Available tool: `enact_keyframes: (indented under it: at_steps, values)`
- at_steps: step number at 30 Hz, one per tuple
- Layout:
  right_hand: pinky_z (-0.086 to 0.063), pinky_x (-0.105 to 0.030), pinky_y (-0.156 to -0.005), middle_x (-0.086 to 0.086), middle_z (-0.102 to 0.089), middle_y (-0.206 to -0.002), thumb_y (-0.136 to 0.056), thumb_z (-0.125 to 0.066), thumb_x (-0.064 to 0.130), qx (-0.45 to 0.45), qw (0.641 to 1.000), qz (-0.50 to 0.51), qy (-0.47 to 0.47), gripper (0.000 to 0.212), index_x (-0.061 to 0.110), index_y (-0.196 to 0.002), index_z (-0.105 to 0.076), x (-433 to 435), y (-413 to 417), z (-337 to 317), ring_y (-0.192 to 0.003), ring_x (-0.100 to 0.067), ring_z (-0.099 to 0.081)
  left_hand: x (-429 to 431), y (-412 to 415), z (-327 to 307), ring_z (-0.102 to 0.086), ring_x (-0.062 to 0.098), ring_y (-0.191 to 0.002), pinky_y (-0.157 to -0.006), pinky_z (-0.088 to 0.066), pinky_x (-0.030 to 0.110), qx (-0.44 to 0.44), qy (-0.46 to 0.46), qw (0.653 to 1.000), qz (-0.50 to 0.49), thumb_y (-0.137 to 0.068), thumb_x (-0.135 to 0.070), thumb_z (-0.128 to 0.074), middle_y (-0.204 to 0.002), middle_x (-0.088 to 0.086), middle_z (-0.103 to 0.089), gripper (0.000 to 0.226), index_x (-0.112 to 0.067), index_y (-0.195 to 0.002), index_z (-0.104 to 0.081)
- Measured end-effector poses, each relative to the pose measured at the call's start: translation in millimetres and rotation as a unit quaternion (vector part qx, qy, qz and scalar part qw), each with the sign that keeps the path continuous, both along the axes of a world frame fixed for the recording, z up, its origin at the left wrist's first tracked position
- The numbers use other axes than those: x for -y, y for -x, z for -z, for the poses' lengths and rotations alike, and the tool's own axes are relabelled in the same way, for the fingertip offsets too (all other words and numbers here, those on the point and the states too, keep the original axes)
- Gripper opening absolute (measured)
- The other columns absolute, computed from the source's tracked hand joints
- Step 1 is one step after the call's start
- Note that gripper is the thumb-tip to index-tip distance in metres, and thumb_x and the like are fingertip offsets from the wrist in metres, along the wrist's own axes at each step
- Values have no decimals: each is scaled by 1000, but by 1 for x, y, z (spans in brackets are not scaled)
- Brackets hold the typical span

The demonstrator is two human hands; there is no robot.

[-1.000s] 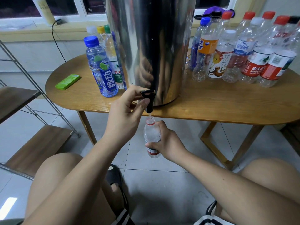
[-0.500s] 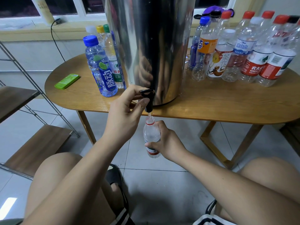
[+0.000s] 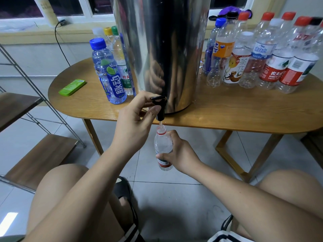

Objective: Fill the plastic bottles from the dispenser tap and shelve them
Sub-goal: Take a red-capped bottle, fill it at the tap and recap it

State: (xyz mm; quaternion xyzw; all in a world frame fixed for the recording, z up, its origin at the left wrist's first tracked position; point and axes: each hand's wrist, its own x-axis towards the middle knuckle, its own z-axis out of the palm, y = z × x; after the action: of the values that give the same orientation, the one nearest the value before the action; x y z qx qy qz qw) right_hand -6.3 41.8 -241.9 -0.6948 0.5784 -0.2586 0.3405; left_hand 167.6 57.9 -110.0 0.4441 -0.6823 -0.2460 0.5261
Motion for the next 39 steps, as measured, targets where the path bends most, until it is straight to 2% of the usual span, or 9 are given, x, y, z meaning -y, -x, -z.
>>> enact_keyframes:
  at_steps: [6,13,19,31,39]
  values:
    - [-58,-43,-91,6,-66,-122,-76,-92,51,-2,1000,0,-2,73,37,-127,-41,0,0,-1,-109,-21,-63,0,0,0,-74,23,-109,-92,-57,59,1,1,1000,2,-108,-7,-66,-108,-2,-78,15,-11,-121,-69]
    - [-58,-43,-93,5,-67,-123,-76,-91,51,0,1000,-2,-3,74,36,-129,-41,0,0,-1,-109,-22,-64,0,0,0,-75,27,-111,-97,-57,60,1,-1,1000,4,-108,-10,-66,-112,0,-79,15,-12,-123,-69]
    - [-58,-43,-93,6,-66,-123,-77,-92,50,-4,1000,-1,-3,73,36,-127,-41,-1,0,-1,-109,-22,-63,0,0,-1,-73,22,-106,-90,-58,51,8,-1,1000,-2,-108,-8,-67,-110,-2,-79,15,-12,-123,-69]
    - [-59,-44,-94,5,-68,-125,-75,-91,53,-4,1000,-2,-7,74,37,-127,-41,-1,0,-2,-110,-24,-65,-2,1,-3,-74,17,-104,-89,-58,47,11,-3,1000,-7,-108,-8,-67,-108,-2,-79,15,-12,-122,-69]
    - [-59,-44,-92,5,-69,-121,-76,-91,49,1,1000,-3,-13,71,37,-124,-41,-2,0,-3,-107,-23,-66,-1,1,-1,-74,23,-113,-92,-58,57,7,-3,1000,-6,-108,-9,-67,-114,0,-79,15,-12,-122,-68]
